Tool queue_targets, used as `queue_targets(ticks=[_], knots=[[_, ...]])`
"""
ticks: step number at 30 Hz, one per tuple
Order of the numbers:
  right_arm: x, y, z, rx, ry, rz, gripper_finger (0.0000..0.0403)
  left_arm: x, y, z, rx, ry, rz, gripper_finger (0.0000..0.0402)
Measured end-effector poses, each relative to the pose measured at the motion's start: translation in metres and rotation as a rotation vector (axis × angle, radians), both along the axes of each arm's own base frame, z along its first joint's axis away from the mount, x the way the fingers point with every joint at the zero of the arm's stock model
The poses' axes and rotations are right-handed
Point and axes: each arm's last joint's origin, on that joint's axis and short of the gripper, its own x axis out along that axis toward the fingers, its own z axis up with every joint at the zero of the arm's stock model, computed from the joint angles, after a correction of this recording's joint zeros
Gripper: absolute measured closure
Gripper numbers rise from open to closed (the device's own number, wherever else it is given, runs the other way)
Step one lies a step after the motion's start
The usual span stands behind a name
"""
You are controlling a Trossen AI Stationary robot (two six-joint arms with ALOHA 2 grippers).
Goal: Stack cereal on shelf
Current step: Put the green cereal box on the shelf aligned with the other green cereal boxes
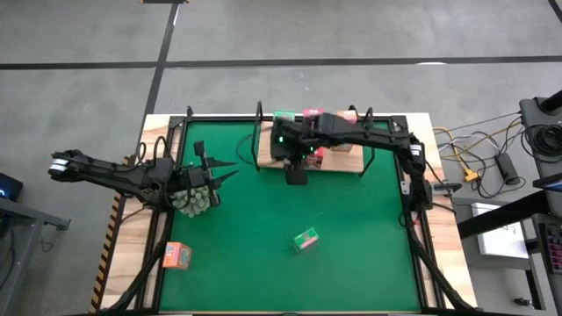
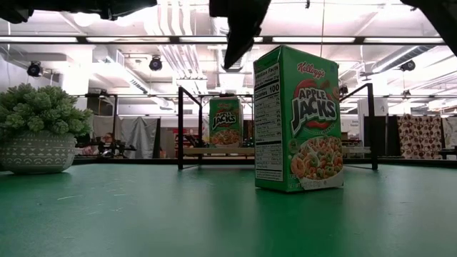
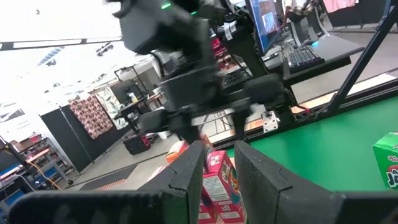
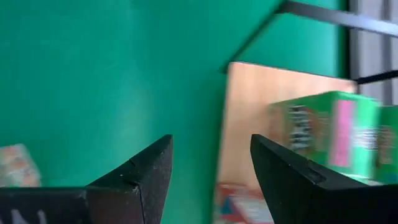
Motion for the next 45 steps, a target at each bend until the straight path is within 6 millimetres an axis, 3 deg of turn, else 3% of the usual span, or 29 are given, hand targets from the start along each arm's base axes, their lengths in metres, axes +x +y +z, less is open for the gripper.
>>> queue_targets(ticks=[6, 13, 23, 28, 36, 40, 45], knots=[[0.001, 0.047, -0.005, 0.106, 0.034, 0.109, 0.0197, 0.000, 0.000, 0.000, 0.000, 0.001, 0.000, 0.0326], [-0.004, 0.100, -0.026, 0.157, 0.121, 0.215, 0.0198, 0.001, 0.000, 0.000, 0.000, 0.003, 0.000, 0.0326], [-0.027, 0.156, -0.050, 0.177, 0.219, 0.255, 0.0197, 0.001, 0.000, 0.000, -0.004, -0.002, 0.000, 0.0326], [-0.048, 0.167, -0.056, 0.135, 0.171, 0.248, 0.0197, 0.001, 0.000, 0.000, -0.020, -0.008, -0.002, 0.0326], [-0.086, 0.159, -0.047, 0.154, 0.012, 0.152, 0.0197, 0.002, 0.000, 0.001, -0.032, -0.020, -0.003, 0.0326], [-0.093, 0.158, -0.046, 0.197, -0.068, 0.116, 0.0197, 0.002, 0.000, 0.000, -0.033, -0.018, -0.004, 0.0326], [-0.093, 0.161, -0.059, 0.203, -0.062, 0.121, 0.0197, 0.002, 0.000, 0.000, -0.035, -0.017, -0.004, 0.0326]])
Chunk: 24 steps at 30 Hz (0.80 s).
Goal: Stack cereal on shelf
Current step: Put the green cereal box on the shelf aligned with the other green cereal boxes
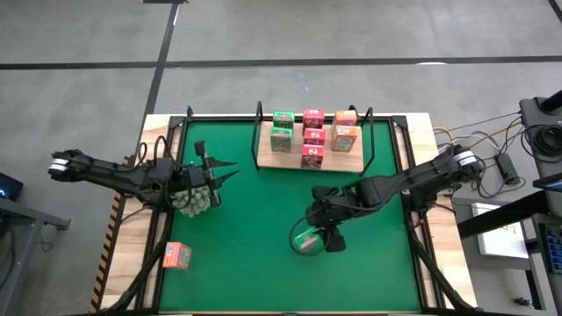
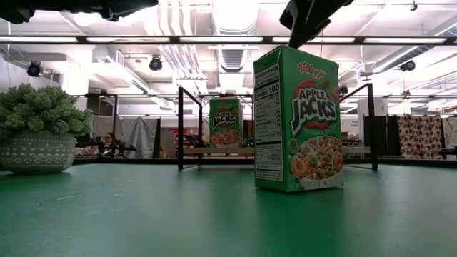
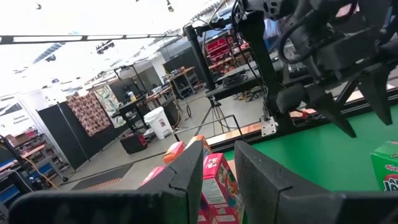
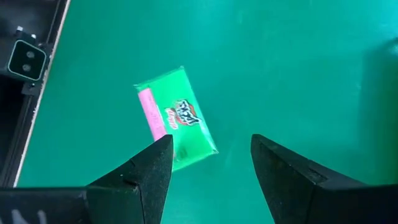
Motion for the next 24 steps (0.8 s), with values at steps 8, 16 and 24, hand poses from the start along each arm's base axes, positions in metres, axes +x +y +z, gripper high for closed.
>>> queue_targets(ticks=[8, 16, 24], knots=[[0.010, 0.010, -0.018, 0.043, 0.053, 0.063, 0.0197, 0.001, 0.000, -0.001, -0.007, 0.002, -0.001, 0.0326], [0.017, 0.017, -0.022, 0.017, 0.019, 0.126, 0.0197, 0.001, 0.000, -0.001, -0.007, 0.002, -0.001, 0.0326], [0.018, 0.016, -0.018, -0.028, -0.005, 0.113, 0.0197, 0.001, 0.000, 0.000, -0.008, -0.006, -0.001, 0.0326]])
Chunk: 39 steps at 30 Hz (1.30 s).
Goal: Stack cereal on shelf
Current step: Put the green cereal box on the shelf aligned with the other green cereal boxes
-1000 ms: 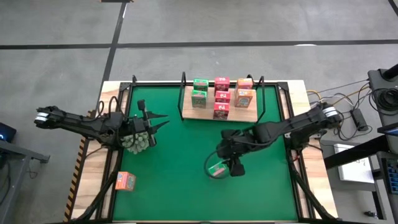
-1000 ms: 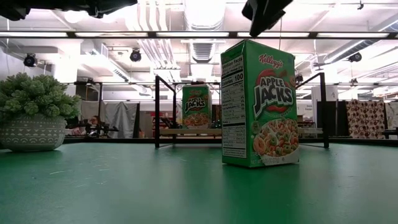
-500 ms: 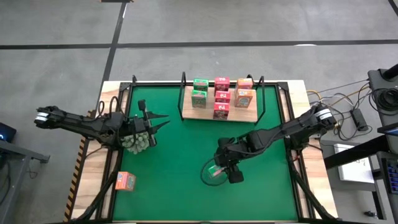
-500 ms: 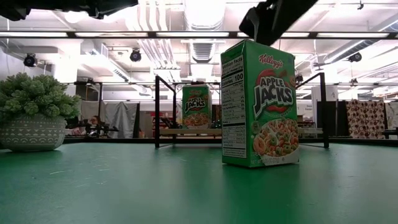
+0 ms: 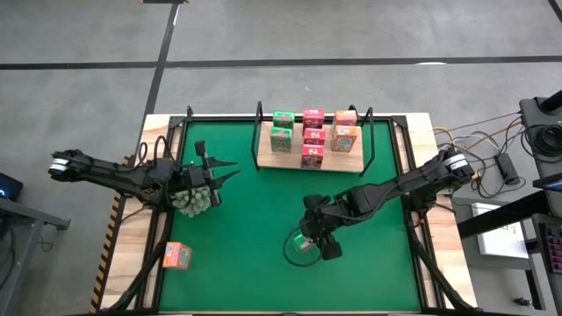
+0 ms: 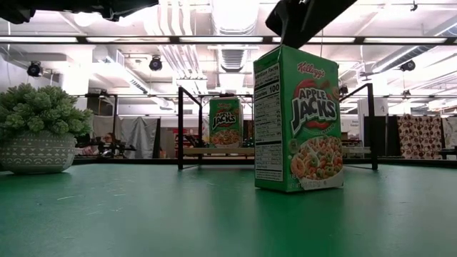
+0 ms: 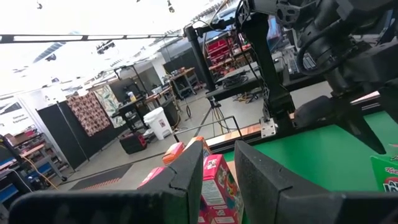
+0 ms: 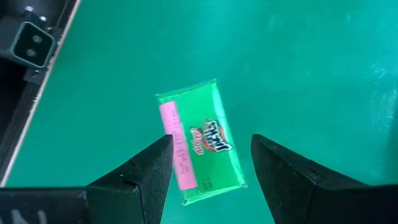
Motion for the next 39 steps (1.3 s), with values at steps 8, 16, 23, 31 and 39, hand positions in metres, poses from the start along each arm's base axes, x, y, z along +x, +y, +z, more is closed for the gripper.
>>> queue_targets(ticks=[8, 16, 23, 31, 39], knots=[[0.000, -0.001, 0.000, -0.018, -0.008, 0.009, 0.0161, 0.000, 0.000, 0.000, 0.000, 0.000, 0.000, 0.0326], [0.001, 0.000, 0.000, -0.015, -0.013, 0.007, 0.0119, 0.000, 0.000, 0.000, 0.000, 0.000, 0.000, 0.0326], [0.002, 0.000, -0.006, -0.021, 0.007, 0.008, 0.0101, 0.000, 0.000, 0.000, 0.000, 0.000, 0.000, 0.0326], [0.007, 0.002, -0.018, -0.027, 0.043, 0.017, 0.0111, 0.000, 0.000, 0.000, 0.000, 0.000, 0.000, 0.0326], [0.008, 0.002, -0.022, -0.032, 0.045, 0.023, 0.0128, 0.000, 0.000, 0.000, 0.000, 0.000, 0.000, 0.0326]])
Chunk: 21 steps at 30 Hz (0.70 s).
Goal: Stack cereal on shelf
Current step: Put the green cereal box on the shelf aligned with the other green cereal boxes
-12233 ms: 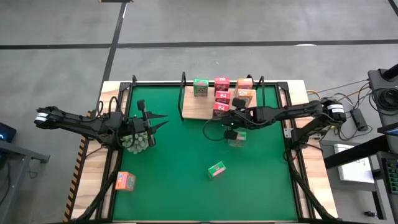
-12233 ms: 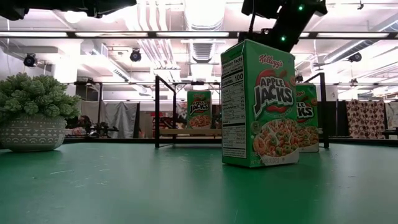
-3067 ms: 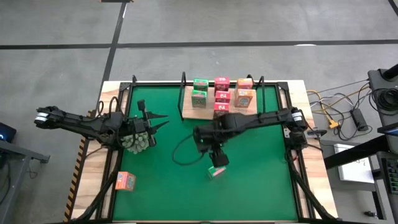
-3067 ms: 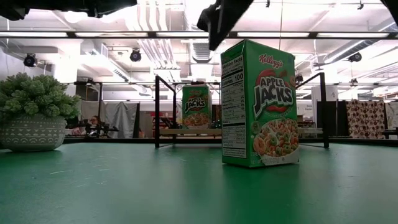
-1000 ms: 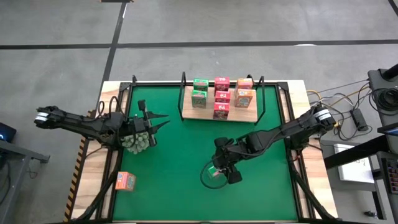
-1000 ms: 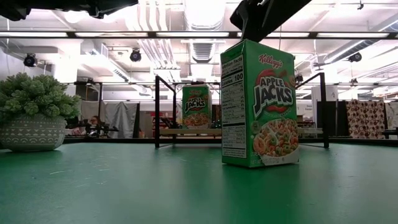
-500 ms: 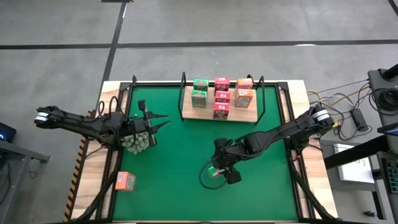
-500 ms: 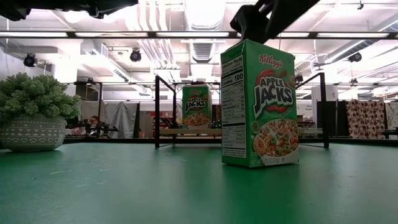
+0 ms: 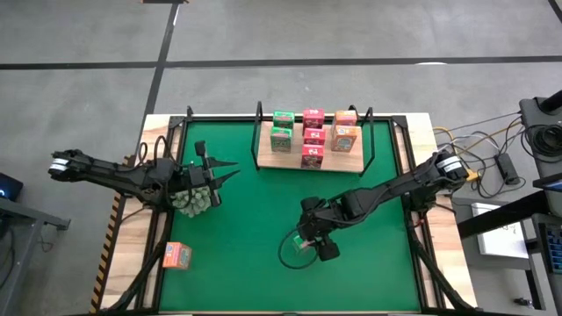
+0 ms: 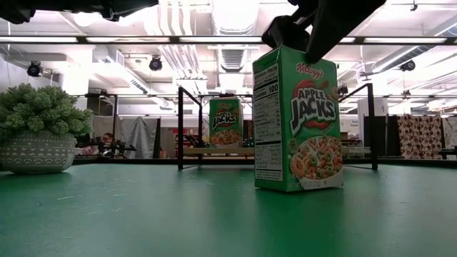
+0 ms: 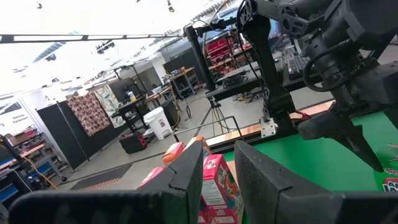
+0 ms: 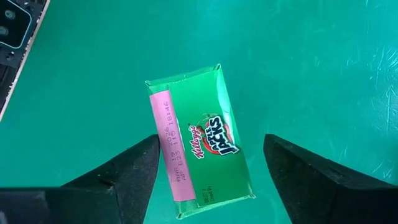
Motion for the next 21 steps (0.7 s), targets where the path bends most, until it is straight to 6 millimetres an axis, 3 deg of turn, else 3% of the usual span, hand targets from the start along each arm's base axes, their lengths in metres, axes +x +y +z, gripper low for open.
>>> queue_targets(ticks=[21], knots=[[-0.0002, 0.0002, 0.0001, 0.021, 0.007, -0.002, 0.0226, 0.0000, -0.0001, 0.0000, 0.000, 0.000, 0.000, 0.0326]])
